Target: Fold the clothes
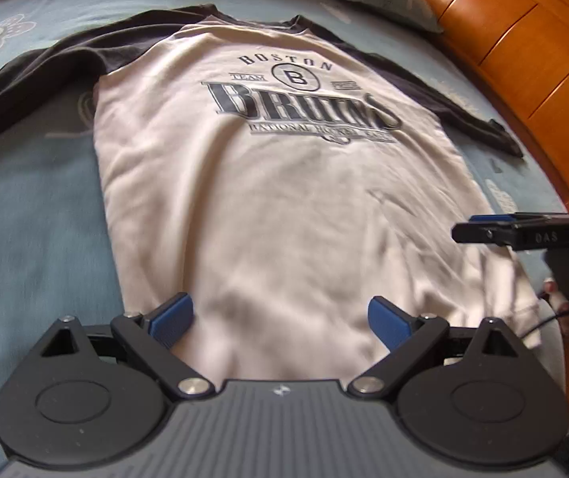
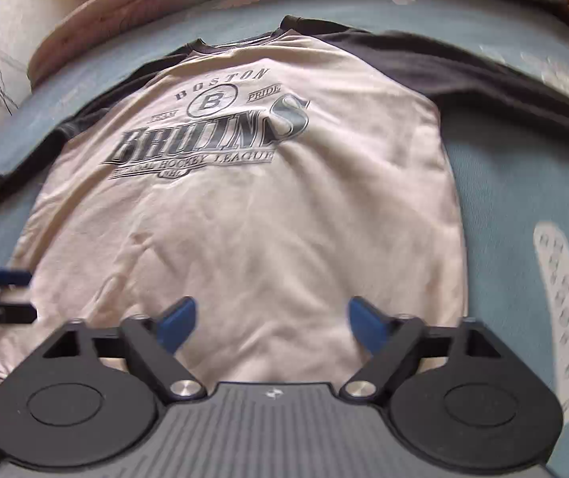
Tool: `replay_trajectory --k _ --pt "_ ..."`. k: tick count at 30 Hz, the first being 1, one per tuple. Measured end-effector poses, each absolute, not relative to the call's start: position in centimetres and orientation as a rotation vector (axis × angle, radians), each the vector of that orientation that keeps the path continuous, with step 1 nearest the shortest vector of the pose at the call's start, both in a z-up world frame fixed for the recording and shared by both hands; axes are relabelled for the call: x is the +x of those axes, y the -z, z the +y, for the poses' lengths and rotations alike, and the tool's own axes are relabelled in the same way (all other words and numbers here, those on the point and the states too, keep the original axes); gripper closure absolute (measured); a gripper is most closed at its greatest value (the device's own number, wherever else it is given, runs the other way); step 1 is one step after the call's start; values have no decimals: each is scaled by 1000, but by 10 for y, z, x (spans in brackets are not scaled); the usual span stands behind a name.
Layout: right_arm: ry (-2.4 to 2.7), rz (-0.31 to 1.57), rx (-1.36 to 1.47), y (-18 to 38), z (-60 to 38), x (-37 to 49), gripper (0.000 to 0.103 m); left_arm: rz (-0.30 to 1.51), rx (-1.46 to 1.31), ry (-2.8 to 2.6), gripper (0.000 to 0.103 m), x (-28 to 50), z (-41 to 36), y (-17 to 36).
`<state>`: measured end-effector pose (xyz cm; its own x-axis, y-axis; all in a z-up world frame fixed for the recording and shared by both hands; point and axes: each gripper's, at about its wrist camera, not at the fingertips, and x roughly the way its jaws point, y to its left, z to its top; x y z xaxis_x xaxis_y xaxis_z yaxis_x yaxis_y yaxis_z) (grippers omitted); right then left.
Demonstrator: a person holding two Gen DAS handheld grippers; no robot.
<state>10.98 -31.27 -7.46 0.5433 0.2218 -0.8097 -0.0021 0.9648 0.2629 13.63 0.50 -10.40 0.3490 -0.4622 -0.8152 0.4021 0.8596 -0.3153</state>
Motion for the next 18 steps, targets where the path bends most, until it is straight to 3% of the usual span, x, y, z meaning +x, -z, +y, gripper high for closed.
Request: replay_trajectory --k 2,9,18 --pt "-116 981 216 76 -307 107 0 1091 -50 557 6 121 7 103" --pt "-50 947 124 82 -285 98 0 980 -56 564 6 136 -1 75" --pt "9 906 43 88 -268 80 0 1003 -74 497 5 117 -17 110"
